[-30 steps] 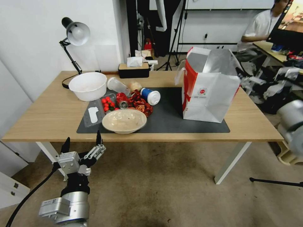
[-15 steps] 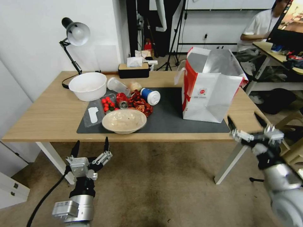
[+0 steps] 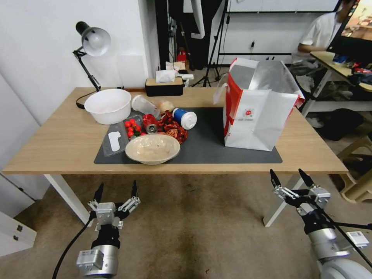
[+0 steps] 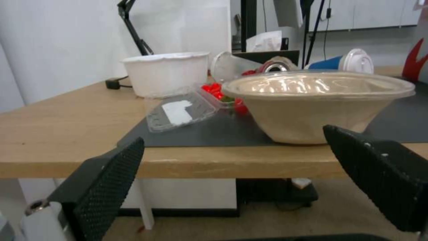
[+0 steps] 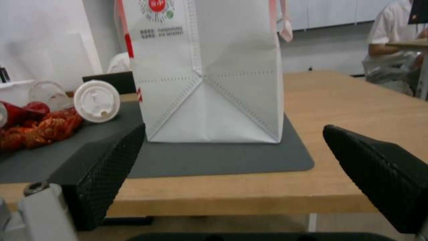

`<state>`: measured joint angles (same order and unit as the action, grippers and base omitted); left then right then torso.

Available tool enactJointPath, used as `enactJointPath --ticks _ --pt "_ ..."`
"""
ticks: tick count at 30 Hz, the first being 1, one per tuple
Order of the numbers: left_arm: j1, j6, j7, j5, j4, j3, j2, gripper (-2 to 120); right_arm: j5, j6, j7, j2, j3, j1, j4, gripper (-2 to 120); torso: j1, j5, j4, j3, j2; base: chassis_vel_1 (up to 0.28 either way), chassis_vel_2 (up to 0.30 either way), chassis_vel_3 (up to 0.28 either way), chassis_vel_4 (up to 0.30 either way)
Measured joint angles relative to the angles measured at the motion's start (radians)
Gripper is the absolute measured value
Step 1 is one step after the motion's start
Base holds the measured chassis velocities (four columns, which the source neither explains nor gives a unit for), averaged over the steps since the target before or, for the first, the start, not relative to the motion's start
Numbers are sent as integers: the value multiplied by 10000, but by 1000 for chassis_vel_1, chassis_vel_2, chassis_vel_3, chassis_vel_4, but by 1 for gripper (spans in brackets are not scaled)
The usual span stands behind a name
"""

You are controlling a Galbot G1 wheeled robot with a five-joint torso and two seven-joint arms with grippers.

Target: Pick up the food delivery bag from the floor and place it on the table.

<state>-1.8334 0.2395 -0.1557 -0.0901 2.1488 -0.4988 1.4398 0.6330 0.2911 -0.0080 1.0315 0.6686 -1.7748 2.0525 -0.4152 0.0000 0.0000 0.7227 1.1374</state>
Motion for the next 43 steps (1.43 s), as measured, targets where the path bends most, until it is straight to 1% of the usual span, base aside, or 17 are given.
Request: enactJointPath --ticks 5,15,18,25,43 --pt "56 10 63 -12 -163 -81 -8 100 206 -212 -58 -9 -257 68 -91 100 0 0 -1 0 0 0 0 0 0" --pt "175 13 52 -12 -390 -110 8 100 164 -212 23 9 -568 240 -260 100 0 0 -1 0 1 0 0 0 0" --pt "240 18 -6 -21 -505 -99 8 100 364 -323 37 24 -634 277 -277 100 0 0 0 0 1 0 0 0 0" --pt "337 33 -118 -103 -547 -122 -11 100 512 -360 -61 167 -716 223 -365 100 0 0 -3 0 1 0 0 0 0" --pt "338 12 -152 -110 -549 -124 -21 100 513 -361 -73 177 -719 217 -368 100 0 0 -2 0 1 0 0 0 0"
